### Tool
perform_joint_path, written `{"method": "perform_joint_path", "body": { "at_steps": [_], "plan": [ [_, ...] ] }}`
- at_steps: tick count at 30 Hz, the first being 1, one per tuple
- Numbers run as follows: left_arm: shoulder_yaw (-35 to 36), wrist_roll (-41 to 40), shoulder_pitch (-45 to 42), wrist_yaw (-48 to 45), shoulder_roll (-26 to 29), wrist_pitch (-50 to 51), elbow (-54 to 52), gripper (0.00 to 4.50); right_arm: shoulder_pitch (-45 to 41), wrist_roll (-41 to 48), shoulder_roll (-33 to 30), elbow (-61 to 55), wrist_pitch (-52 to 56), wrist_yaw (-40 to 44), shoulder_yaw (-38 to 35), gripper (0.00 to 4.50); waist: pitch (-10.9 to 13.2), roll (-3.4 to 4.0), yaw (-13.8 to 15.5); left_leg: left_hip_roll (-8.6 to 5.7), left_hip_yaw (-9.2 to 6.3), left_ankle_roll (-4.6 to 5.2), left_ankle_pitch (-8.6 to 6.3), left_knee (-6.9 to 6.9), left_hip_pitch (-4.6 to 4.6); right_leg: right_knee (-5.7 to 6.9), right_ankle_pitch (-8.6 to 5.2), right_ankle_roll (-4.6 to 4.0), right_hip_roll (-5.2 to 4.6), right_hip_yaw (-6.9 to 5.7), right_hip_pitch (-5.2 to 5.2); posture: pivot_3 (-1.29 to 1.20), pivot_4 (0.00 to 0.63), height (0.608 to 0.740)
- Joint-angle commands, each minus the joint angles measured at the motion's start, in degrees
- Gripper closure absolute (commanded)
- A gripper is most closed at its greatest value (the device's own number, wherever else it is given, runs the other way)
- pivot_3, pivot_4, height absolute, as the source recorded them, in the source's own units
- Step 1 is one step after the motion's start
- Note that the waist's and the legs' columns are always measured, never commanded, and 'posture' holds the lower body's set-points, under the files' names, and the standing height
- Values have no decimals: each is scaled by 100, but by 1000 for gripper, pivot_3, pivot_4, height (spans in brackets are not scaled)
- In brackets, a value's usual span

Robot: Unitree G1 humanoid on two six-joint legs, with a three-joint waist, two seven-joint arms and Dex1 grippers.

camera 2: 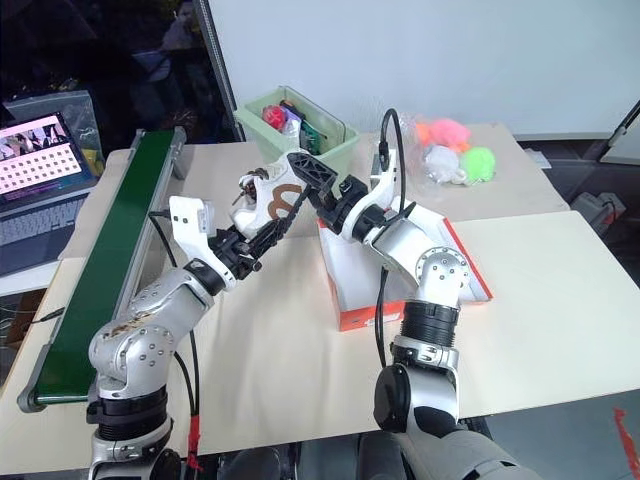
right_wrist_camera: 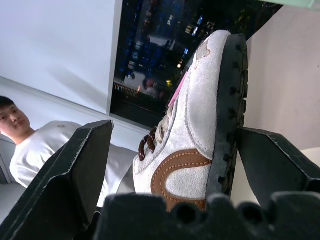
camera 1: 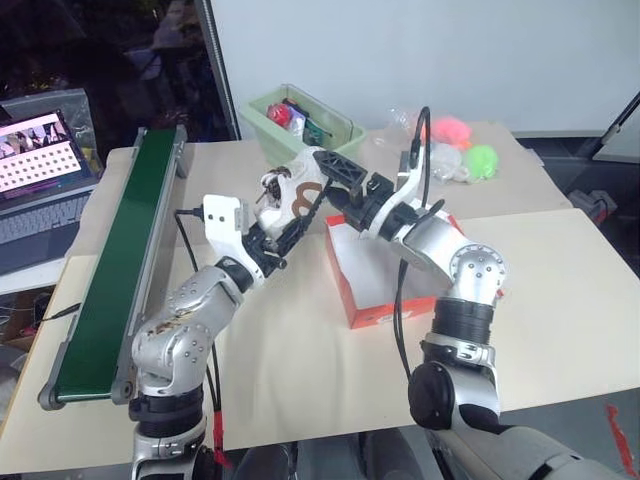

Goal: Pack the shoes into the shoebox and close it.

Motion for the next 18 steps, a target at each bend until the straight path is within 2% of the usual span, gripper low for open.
{"method": "perform_joint_path", "body": {
  "at_steps": [1, 9, 14, 18],
  "plan": [
    [-127, -76, -139, -86, 53, -77, -255, 1721, 19, 60, -53, -240, 62, 212, 356, 0, 0, 0, 9, 0, 0, 0, 0, 0, 0, -1, 0, 0, 0, 0, 0, 0, 150, 740],
    [-180, -86, -236, -30, 75, -135, -280, 1721, 264, -214, -250, -96, 147, 266, 722, 0, 0, 0, -8, 1, 7, 0, 0, 0, 0, -1, 0, 0, 0, 5, -1, 0, 150, 740],
    [-196, -45, -235, -25, 106, -175, -234, 1721, 294, -275, -259, 44, 17, 207, 711, 0, 0, 0, 6, 0, 10, 1, 0, 0, 1, -2, 0, 0, 0, 8, 0, 0, 150, 740],
    [-204, -47, -223, -11, 105, -166, -241, 1744, 177, -275, -263, 48, -201, 238, 637, 964, 0, 0, 5, 0, 10, 1, 0, 0, 1, -2, 0, 0, 0, 9, -1, 0, 150, 740]
  ]
}}
